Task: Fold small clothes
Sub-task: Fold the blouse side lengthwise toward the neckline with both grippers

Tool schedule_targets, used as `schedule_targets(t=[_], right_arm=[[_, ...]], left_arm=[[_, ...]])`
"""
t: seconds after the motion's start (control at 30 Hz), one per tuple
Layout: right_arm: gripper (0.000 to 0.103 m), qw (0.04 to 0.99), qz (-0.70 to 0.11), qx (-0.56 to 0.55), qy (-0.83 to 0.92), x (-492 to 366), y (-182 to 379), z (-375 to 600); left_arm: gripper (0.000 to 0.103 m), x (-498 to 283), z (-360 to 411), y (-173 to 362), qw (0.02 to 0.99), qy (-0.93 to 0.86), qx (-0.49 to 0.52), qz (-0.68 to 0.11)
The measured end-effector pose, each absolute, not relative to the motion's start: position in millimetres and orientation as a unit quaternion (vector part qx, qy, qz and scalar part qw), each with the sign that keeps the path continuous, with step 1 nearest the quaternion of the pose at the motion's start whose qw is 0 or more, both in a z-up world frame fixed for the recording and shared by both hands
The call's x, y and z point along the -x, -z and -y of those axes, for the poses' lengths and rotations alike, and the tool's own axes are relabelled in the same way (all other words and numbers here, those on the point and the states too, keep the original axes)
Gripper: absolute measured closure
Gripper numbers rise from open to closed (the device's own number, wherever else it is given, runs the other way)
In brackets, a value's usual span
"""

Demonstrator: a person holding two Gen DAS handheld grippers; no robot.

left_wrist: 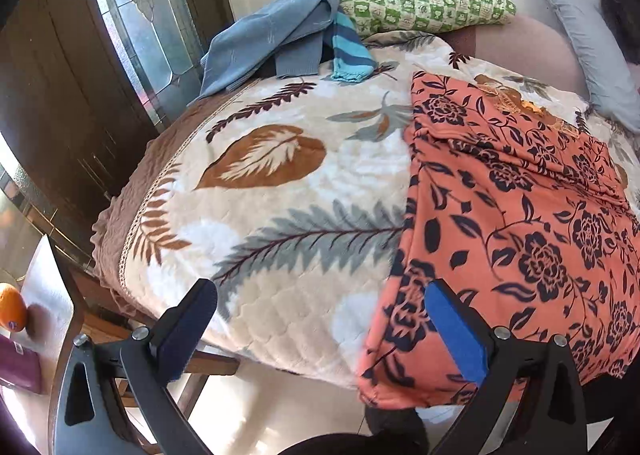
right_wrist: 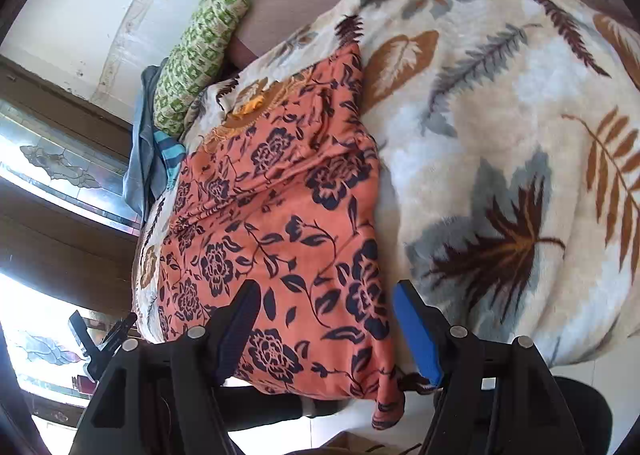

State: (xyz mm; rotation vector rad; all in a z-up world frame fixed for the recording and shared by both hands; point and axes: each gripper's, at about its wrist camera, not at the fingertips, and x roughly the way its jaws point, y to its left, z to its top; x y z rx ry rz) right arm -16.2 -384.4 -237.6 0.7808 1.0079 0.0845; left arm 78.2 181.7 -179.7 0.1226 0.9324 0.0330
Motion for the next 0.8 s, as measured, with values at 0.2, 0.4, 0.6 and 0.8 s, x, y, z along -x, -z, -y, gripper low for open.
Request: schedule_targets(t=[0.2, 0.4, 0.6, 0.8], right_arm=[[0.031, 0.779, -0.499, -0.376, -0.049, 27, 263, 377], [0.031, 0.779, -0.512, -0.355, -0.069, 30, 264, 366], [0.031, 0.779, -0.510, -0.356, -0.078, 33, 270, 364], [0.031, 0.771, -0.519, -0.360, -0.079, 32, 278, 361]], left_arm=[[0.000, -62, -193, 206, 0.877, 0.020, -0.029, -0.479], [0.033, -68, -184, 227, 0.863, 0.079, 0.004, -0.499], [0.033, -61, -165, 245, 0.845, 0.144, -0.011, -0.516], [0.051, -64, -161, 259, 0.836, 0.150, -0.017, -0.528]])
